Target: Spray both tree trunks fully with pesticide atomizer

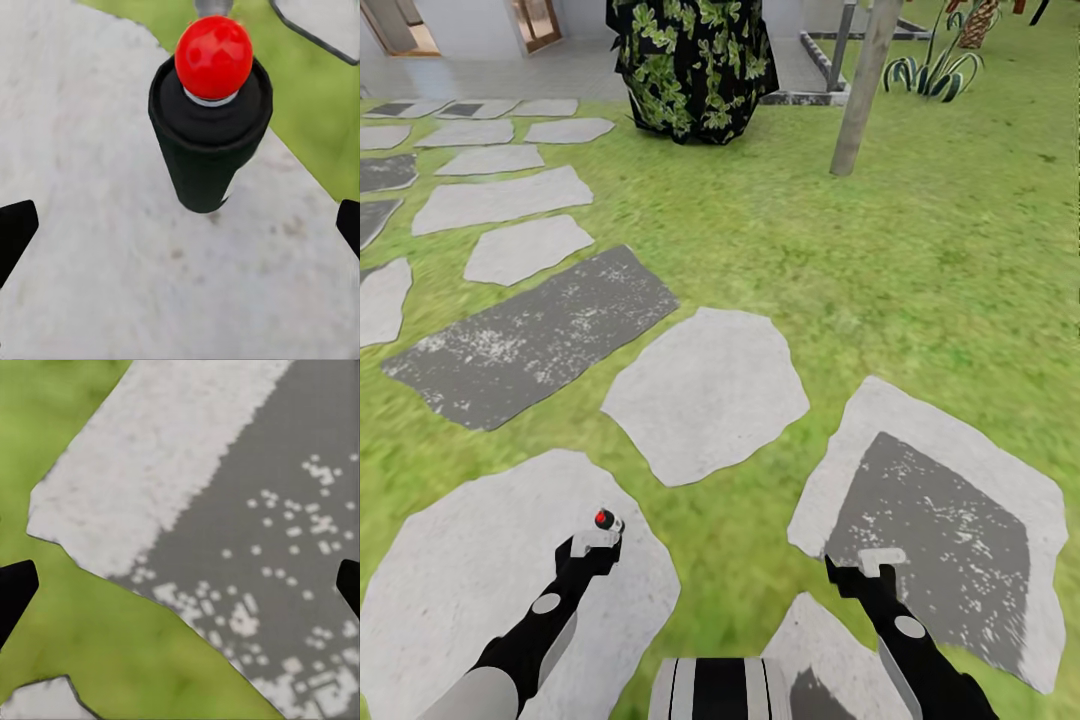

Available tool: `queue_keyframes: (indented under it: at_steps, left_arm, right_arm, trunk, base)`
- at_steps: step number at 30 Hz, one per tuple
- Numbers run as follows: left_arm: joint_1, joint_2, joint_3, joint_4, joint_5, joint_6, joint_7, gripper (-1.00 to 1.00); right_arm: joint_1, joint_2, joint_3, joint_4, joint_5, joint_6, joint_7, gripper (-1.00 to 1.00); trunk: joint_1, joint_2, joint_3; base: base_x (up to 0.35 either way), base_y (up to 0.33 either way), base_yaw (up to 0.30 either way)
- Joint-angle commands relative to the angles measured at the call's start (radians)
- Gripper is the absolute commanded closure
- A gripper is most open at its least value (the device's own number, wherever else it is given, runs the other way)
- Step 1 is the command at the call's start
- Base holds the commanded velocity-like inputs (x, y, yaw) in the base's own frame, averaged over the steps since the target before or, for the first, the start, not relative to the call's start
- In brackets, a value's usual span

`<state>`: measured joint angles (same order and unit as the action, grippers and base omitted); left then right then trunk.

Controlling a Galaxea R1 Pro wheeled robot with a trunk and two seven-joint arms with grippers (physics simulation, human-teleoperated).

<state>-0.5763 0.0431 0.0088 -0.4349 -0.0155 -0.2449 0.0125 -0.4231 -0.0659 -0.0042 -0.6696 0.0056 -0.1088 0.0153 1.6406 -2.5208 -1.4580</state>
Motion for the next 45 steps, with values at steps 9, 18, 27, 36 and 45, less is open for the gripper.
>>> queue_keyframes:
  at_steps: [9,18,27,36,45]
  left_arm:
    - [0.0,0.001,0.001,-0.001,-0.002,-0.004,0.001,-1.0]
    - [0.0,0.003,0.003,-0.001,-0.002,-0.003,0.001,-1.0]
    - [0.0,0.003,0.003,-0.001,-0.002,-0.004,0.001,-1.0]
    - [0.0,0.003,0.003,-0.001,-0.002,-0.004,0.001,-1.0]
    - [0.0,0.002,0.003,-0.001,-0.001,-0.004,0.001,-1.0]
  right_arm:
    - [0.0,0.0,0.0,-0.001,0.001,-0.003,0.002,-1.0]
    - [0.0,0.001,0.0,-0.001,0.001,-0.003,0.003,-1.0]
    - [0.0,0.001,0.0,-0.002,0.0,-0.003,0.003,-1.0]
    - [0.0,0.001,0.0,-0.002,0.001,-0.003,0.002,-1.0]
    - [0.0,0.001,0.0,-0.002,0.0,-0.003,0.002,-1.0]
  trunk:
    - [0.0,0.0,-0.001]
    - [0.0,0.0,-0.001]
    - [0.001,-0.001,-0.008]
    - [0.001,-0.001,-0.008]
    - [0.001,-0.001,-0.008]
  base:
    - [0.089,-0.039,0.0]
    - [0.003,-0.001,0.0]
    - [0.004,0.0,0.0]
    - [0.035,0.0,0.0]
    - [0.022,0.0,0.0]
